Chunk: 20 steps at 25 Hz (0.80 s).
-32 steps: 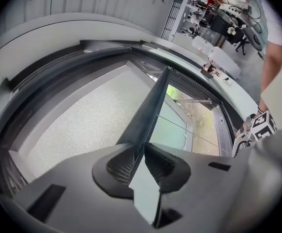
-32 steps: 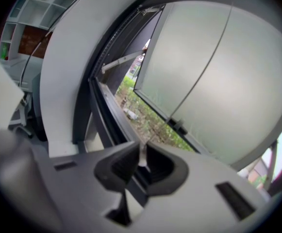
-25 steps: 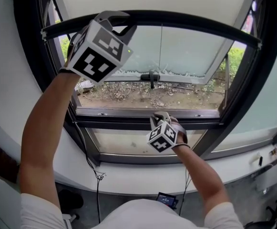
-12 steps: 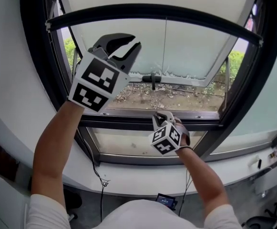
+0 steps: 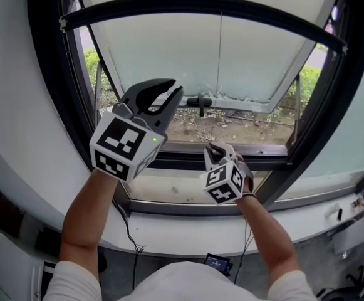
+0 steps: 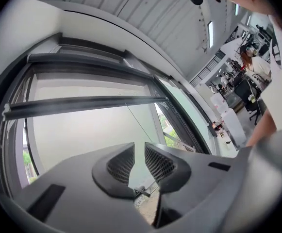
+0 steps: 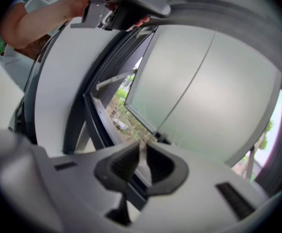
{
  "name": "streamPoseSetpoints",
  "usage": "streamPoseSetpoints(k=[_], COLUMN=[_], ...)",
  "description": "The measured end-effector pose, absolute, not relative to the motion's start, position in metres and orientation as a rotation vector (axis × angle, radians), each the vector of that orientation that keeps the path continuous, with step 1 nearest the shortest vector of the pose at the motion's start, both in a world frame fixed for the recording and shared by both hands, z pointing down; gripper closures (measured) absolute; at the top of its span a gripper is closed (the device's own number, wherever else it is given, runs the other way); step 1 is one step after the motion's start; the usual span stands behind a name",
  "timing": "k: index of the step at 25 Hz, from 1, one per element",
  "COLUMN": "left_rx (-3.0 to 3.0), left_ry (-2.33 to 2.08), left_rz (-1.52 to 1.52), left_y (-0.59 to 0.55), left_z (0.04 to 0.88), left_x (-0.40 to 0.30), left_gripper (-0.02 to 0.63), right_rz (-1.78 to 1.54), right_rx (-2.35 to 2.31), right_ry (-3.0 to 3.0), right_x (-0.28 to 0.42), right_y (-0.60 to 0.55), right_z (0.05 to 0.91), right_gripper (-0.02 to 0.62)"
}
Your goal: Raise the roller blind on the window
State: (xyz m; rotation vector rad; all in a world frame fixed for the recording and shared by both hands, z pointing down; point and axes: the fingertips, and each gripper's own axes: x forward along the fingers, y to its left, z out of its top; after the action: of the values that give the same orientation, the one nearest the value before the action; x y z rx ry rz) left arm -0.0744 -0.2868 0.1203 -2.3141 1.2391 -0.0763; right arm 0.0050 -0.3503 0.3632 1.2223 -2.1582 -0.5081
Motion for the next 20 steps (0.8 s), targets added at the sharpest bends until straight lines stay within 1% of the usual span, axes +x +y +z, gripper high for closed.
streamPoseSetpoints(k=[4, 20], left_rx=[-2.397, -2.599], left_ry=[1.28, 1.419], left_rz=[-0.007, 0.047], left_y=[-0.281, -0.262], left_z=[0.148, 0.255], left_x=[-0.083, -0.097], left_gripper=[0.537, 0.537], right_rz=[-0.487, -0.521], right_rx=[1.245, 1.326], right_ry=[-2.182, -2.249], right_x=[0.008, 0.02], right_y=[-0.349, -0.347], right_z=[0.36, 0.332], right_gripper=[0.538, 0.538])
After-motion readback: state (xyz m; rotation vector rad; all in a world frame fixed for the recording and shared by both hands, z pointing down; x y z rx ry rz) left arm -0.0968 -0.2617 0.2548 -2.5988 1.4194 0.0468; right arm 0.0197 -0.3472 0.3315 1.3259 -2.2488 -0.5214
